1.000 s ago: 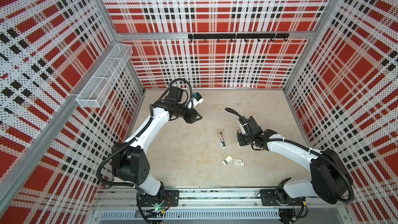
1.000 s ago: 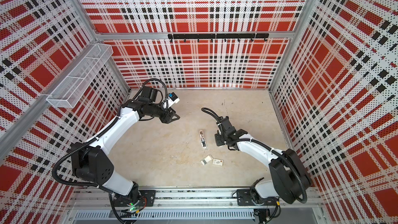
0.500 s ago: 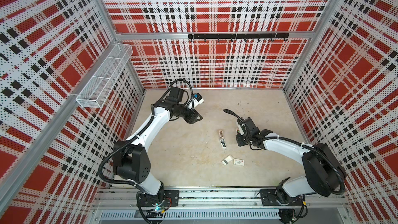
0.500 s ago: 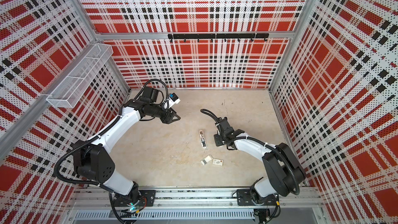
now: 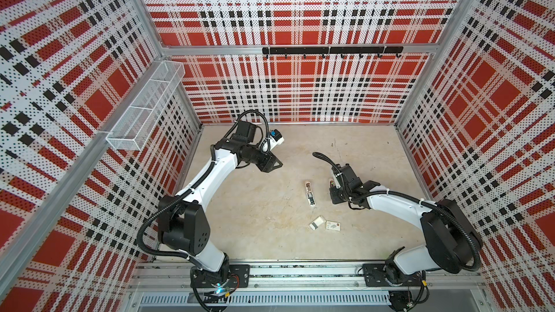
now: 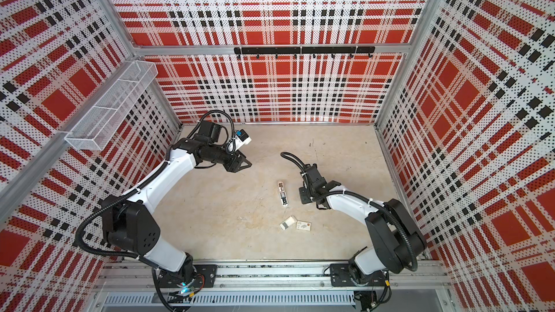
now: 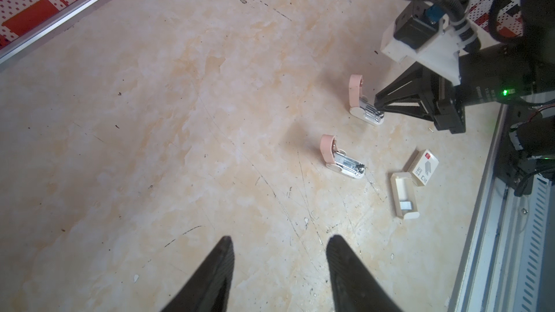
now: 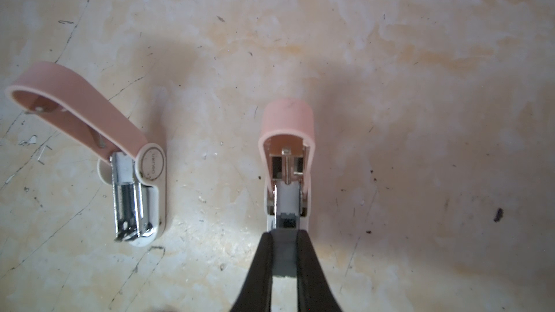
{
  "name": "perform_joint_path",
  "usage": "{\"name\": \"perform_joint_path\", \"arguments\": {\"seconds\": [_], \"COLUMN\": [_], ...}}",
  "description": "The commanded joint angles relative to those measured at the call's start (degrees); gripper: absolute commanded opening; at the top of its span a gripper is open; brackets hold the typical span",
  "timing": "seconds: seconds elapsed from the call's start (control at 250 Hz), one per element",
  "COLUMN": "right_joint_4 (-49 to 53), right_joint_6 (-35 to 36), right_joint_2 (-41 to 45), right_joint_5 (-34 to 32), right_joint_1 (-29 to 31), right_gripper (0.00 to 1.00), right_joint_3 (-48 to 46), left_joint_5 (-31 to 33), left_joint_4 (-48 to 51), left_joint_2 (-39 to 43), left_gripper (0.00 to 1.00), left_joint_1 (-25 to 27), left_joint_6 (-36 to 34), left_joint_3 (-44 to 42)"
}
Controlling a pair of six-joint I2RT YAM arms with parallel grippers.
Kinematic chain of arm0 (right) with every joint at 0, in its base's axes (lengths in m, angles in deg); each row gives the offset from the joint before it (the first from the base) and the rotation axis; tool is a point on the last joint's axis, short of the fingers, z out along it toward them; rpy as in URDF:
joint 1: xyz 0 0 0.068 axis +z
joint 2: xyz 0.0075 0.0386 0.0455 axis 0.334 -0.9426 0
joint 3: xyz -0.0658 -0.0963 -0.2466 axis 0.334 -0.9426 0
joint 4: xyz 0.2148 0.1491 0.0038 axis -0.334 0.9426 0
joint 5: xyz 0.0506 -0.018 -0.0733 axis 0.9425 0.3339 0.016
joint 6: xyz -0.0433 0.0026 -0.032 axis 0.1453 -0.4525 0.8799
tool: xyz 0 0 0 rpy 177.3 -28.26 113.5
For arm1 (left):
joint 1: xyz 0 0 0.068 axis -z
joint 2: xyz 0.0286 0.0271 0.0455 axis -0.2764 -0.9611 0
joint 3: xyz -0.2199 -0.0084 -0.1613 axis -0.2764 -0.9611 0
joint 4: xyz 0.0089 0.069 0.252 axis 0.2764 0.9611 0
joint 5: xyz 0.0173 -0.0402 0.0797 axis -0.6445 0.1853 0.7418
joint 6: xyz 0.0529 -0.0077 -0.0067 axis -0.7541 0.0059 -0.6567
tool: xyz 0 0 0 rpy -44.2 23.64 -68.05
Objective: Load the staples into the stapler
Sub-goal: 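Move the staple strip over the open stapler's channel with the right gripper, then lower the staple strip into the pink stapler's channel with the right gripper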
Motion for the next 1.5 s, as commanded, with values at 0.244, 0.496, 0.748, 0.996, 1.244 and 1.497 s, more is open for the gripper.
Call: {"name": "perform_joint_path", "arguments": {"seconds": [0.244,0.496,0.748,0.996,1.244,1.497], "right_joint_4": [-3.18,-3.60,-3.95,-4.29,-4.41,-4.30], "right_joint_6": [-0.72,-1.07,-1.26,-1.52,-1.61,-1.45], "right_joint_2": [-1.62,-2.34,-1.88,-1.38,-1.62,0.72], "right_joint_5": [0.45,0.95,0.37,-0.01,0.22,0.02], "right_joint_1": [-0.21,-0.22,-0.22,-0.21,-0.24,-0.21], "right_gripper": [0.00,0.00,0.00,0.00,0.00,0.00], "right_joint_3": [-0.79,-1.14,-2.09,-2.56,-2.63,-2.54], "left_joint_5": [-1.06,-1.00,-1.04,-1.19,-1.15,-1.12], "left_joint_4": [-0.12,-0.17,-0.19,-0.19,-0.37,-0.36], "left_joint_2": [0.18,0.29,0.35,0.35,0.40,0.18], "left_gripper": [0.55,0.55,0.55,0.55,0.55,0.55], "left_joint_1": [0.01,0.03,0.04,0.05,0.08,0.05], "left_joint_6": [0.46,0.46,0.48,0.59,0.65,0.65], "left_joint_3": [0.84,0.84,0.57,0.75,0.57,1.10]}}
